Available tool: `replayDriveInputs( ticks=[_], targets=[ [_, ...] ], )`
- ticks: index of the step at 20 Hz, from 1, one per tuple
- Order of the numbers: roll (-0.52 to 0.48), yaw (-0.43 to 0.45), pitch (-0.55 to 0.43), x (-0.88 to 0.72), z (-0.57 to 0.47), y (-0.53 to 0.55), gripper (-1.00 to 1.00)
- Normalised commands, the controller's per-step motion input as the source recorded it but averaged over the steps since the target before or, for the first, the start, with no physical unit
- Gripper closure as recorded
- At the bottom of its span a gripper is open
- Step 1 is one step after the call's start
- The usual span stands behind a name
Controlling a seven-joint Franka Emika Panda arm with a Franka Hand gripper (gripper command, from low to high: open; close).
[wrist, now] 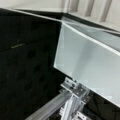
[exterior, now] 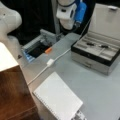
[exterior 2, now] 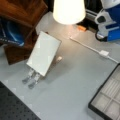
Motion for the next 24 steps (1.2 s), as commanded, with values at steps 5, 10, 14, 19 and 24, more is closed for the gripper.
replayDriveInputs(
  ticks=[5, 10, 14, 19, 24],
  targets=[
    [-0.359, -0.206, 0.028, -0.30, -0.13, -0.23, -1.00],
    [-0.328, -0.143, 0.022, -0.29, -0.12, -0.18, -1.00],
    [-0.387, 0.000, -0.074, -0.48, -0.16, -0.25, -1.00],
    [-0.343, 0.022, -0.260, -0.55, -0.23, -0.15, -1.00],
    [-0.243, 0.016, -0.259, -0.45, -0.24, 0.01, -1.00]
  ],
)
